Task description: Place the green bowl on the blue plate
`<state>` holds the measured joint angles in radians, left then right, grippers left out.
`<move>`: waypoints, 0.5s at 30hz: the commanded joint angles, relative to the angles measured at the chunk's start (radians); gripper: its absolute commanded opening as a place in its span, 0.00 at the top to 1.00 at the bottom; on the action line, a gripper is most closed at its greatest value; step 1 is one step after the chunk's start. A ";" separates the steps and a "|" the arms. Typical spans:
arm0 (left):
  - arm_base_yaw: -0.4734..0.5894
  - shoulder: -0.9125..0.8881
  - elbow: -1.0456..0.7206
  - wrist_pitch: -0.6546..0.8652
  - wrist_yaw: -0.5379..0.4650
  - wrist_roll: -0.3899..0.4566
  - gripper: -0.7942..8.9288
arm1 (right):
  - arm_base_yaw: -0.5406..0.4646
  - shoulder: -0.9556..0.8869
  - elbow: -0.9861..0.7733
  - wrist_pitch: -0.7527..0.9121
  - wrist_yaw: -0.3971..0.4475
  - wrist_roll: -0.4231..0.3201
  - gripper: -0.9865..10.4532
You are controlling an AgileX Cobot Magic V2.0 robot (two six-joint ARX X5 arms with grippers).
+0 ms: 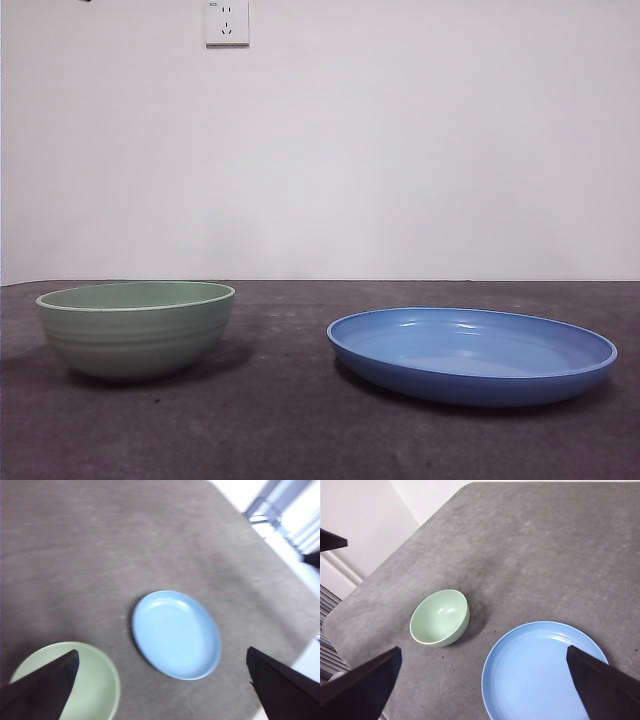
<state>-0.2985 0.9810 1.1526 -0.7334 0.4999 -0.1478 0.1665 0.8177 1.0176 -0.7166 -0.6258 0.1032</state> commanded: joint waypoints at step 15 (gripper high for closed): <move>0.045 0.414 0.020 -0.134 -0.239 0.016 0.34 | 0.003 0.005 0.018 0.009 -0.003 -0.009 0.40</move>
<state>-0.2512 1.3773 1.1530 -0.8745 0.2668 -0.1440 0.1665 0.8177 1.0176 -0.7166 -0.6258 0.1028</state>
